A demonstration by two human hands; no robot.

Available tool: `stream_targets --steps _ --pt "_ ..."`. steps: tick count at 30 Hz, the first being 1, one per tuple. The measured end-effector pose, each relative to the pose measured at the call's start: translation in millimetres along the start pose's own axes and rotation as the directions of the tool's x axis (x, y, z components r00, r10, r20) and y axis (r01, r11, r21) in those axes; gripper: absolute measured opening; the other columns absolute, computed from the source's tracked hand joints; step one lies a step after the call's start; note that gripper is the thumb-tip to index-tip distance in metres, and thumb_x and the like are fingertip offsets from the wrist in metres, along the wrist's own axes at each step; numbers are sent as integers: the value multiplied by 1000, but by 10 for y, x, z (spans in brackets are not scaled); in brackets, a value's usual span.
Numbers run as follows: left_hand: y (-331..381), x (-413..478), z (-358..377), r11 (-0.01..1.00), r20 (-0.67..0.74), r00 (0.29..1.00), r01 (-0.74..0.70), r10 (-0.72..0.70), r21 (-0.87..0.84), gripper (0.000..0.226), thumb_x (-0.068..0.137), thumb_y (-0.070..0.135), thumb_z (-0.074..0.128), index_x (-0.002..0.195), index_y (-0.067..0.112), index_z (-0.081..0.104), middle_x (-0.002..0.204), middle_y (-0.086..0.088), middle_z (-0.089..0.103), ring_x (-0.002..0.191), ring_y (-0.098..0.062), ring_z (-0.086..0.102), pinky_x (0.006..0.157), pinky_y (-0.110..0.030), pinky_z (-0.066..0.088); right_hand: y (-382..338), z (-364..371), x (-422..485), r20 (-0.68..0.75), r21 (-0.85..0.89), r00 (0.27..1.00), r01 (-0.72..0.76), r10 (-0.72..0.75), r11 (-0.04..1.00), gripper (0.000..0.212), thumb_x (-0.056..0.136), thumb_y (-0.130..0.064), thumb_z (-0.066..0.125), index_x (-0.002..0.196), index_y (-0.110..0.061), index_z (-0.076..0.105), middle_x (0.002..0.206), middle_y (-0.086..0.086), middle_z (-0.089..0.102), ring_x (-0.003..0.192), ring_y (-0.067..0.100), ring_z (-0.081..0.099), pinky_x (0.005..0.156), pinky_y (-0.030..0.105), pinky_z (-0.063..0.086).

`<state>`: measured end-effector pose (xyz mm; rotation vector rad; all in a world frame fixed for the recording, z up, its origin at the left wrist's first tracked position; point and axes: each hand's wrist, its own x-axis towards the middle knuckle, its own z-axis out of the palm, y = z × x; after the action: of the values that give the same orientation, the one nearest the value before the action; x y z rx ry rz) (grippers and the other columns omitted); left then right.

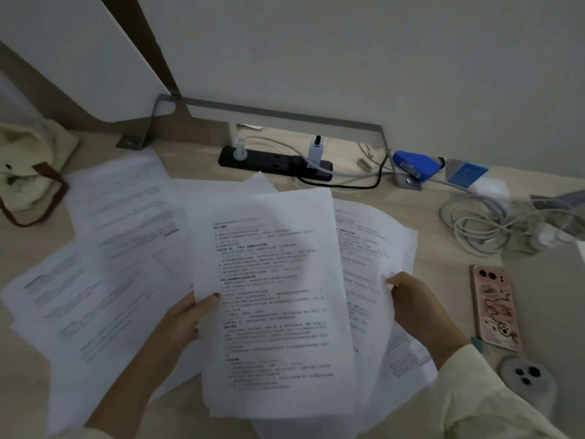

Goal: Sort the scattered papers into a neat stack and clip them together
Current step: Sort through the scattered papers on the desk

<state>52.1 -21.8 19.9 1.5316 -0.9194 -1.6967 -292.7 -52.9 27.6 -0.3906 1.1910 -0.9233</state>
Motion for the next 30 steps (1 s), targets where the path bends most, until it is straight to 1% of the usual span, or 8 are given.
stream_targets --steps 3,7,12,16,19,21,25,30 --pt "-9 87 147 996 12 999 49 -49 -67 28 81 36 62 108 28 66 104 5 74 98 -15 69 81 -31 52 119 3 -3 -58 -81 992 -119 115 990 20 67 -14 59 84 -12 49 75 4 52 59 17 52 56 26 44" --pt "-125 203 433 997 -18 997 78 -78 14 25 91 25 54 114 22 63 106 -2 72 96 -19 68 82 -31 52 373 56 20 -57 -153 986 -167 160 974 28 87 -6 46 61 -13 50 58 1 52 48 14 55 55 26 49" --pt "-206 343 647 996 -8 1000 6 -5 92 24 94 11 48 91 31 62 81 17 68 82 -6 64 62 -11 51 547 138 -111 53 -41 993 -102 104 994 39 98 -40 31 107 -22 65 78 4 65 67 18 63 58 27 54" --pt "-214 376 730 990 45 998 33 -40 135 17 93 17 49 98 30 59 87 17 66 80 -2 65 67 -15 50 714 114 -160 55 -30 998 32 -30 999 36 98 -35 36 128 -25 53 122 3 66 110 23 64 92 45 52" --pt "-189 361 791 984 71 996 34 -47 177 16 87 28 59 102 26 62 95 5 70 87 -10 66 73 -21 52 782 53 -152 -103 -148 994 28 -44 989 38 92 -8 48 129 -15 52 121 7 66 106 28 64 88 42 54" --pt "-171 358 799 983 65 998 -22 11 182 45 68 42 66 105 17 65 105 -7 70 96 -22 67 75 -24 55 733 -8 -165 -136 -137 989 30 -48 990 39 90 -5 50 128 -15 54 119 7 66 106 28 64 86 40 55" --pt "-184 286 773 1000 138 990 9 -13 30 25 83 24 65 108 30 63 102 12 72 96 -9 68 74 -16 53 534 -118 -237 41 -96 999 30 -26 995 43 87 -10 56 128 -18 52 124 6 65 111 27 63 92 43 53" --pt "-290 188 703 986 251 965 112 -78 -127 66 59 45 80 119 23 62 118 -1 68 108 -18 65 85 -28 55 496 -92 -234 176 -77 983 -35 48 996 50 79 -18 55 129 -17 52 127 9 62 115 30 60 97 46 48"
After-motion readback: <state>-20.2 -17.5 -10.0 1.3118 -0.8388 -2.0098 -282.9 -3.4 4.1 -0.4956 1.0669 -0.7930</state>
